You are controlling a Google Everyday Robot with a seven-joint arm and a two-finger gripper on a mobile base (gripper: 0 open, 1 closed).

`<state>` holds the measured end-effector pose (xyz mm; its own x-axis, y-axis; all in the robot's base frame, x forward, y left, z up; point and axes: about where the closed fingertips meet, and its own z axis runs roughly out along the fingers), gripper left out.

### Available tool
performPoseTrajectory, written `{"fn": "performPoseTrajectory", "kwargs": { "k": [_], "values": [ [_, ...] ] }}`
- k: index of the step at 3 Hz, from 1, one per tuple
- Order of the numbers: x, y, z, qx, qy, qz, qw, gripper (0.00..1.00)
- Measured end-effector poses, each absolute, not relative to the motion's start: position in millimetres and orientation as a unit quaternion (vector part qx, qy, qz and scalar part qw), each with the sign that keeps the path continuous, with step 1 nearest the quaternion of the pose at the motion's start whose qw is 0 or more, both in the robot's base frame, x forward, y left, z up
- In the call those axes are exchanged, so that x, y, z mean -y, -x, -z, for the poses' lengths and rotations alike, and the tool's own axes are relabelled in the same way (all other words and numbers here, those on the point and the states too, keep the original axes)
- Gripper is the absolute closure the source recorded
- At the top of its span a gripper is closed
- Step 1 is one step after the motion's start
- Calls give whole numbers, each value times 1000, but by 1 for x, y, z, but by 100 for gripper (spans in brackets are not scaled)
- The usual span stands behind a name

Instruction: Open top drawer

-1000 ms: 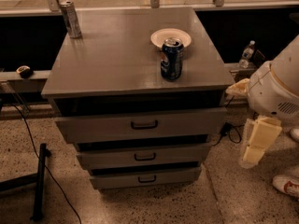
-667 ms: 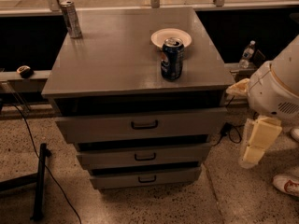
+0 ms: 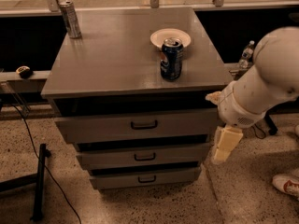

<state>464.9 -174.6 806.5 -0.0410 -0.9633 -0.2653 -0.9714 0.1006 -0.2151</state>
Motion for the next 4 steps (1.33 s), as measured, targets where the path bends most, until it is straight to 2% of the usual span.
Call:
{"fn": "performPoseTrajectory", "kwargs": {
  "k": [1, 2, 4],
  "values": [
    [175, -501, -761, -722, 664, -40, 191, 0],
    [173, -509, -759, -723, 661, -46, 196, 0],
    [144, -541, -716, -665, 716, 39, 206, 0]
  ]
}}
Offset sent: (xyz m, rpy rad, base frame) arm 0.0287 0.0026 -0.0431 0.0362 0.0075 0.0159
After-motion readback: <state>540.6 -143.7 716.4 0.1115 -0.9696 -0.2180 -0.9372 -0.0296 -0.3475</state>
